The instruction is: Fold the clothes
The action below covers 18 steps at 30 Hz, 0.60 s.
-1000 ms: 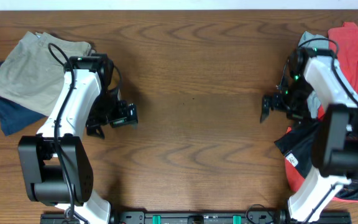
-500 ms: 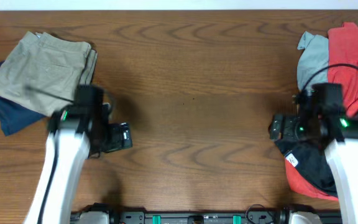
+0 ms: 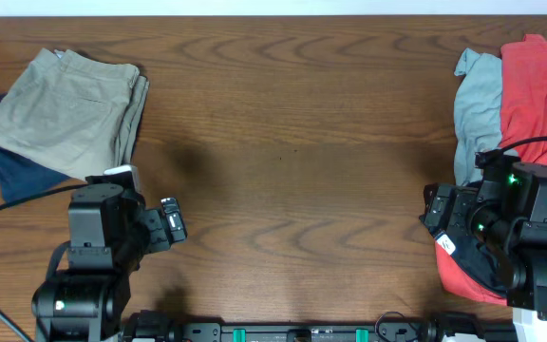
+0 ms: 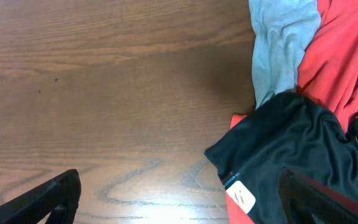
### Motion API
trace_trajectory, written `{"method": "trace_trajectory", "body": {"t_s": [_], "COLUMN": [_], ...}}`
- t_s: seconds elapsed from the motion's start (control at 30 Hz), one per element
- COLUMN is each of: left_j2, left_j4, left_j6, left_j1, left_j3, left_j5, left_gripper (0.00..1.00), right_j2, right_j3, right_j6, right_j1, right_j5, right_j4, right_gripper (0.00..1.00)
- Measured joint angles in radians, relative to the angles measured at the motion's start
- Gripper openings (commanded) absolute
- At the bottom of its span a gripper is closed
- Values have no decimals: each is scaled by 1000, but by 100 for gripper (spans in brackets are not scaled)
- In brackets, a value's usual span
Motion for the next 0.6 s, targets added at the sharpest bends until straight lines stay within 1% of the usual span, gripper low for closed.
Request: {"method": "trace_trajectory", "body": {"t_s": [0.6], "left_j2": [1], "left_j4": [0], "left_j6": [0], "left_j1": [0], "left_j3": [-1], "left_j5": [0], "left_gripper": [98], "right_j2": [2], "right_j3": [0], "right_j6": [-4], "right_j1": [0], "right_j5": [2], "right_j4": [-11], "right_gripper": [99]}}
